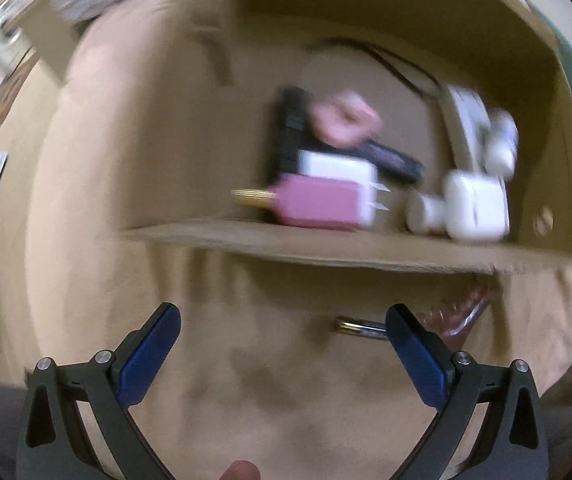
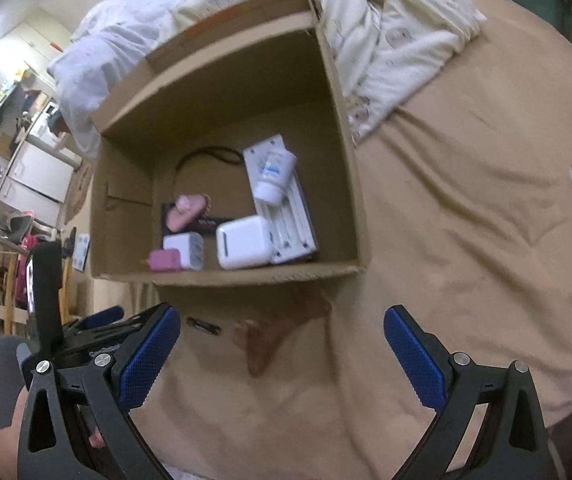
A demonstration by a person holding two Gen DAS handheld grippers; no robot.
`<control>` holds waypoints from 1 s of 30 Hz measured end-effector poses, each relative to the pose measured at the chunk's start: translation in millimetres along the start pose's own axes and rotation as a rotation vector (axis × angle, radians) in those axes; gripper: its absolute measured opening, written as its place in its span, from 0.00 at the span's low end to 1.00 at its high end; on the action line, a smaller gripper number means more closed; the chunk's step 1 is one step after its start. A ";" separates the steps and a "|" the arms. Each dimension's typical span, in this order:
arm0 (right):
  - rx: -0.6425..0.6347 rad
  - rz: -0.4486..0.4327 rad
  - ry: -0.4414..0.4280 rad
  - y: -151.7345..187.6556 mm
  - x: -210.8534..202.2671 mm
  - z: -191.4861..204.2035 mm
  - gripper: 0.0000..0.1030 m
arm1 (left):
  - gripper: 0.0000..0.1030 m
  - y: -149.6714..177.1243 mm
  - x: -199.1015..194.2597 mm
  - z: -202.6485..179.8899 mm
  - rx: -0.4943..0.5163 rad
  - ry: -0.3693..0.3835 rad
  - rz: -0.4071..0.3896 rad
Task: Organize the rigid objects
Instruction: 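Withdraw both tools from the box toward the battery and massager, then grasp the AA battery with the left tool while the right tool grasps the pink massager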
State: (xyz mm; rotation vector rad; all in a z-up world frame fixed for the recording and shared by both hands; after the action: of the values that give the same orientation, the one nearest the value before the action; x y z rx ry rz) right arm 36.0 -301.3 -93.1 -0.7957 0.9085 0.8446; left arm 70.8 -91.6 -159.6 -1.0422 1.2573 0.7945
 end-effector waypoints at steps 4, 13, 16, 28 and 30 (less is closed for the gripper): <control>0.013 0.005 0.019 -1.7 4.3 -7.1 1.00 | 0.98 0.8 15.2 -36.7 0.184 -0.002 0.028; 0.031 0.007 0.014 -5.4 6.1 -6.7 1.00 | 0.85 3.1 33.4 -41.6 0.237 -0.036 0.047; 0.025 0.009 0.012 -5.1 6.4 -4.5 1.00 | 0.85 2.9 37.0 -47.0 0.271 -0.061 0.040; 0.027 0.021 0.036 -3.7 11.5 -7.9 1.00 | 0.38 -0.8 25.8 -46.1 0.283 -0.034 0.014; 0.027 0.025 0.041 -3.5 12.9 -9.6 1.00 | 0.38 -1.2 22.7 -35.6 0.260 -0.048 0.023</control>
State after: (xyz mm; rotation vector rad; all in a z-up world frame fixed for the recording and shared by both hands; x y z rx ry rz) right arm 40.5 -307.6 -107.6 -0.7817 0.9657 0.8387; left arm 62.8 -126.8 -181.5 -0.7956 1.2943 0.6496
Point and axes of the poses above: each gripper's, at about its wrist camera, not at the fingertips, and x roughly the way its jaws point, z to its left, y to its underside, the point moved 3 cm from there along x, roughly the way its jaws point, and after that the axes turned 12 degrees about x, right-handed, at the moved point
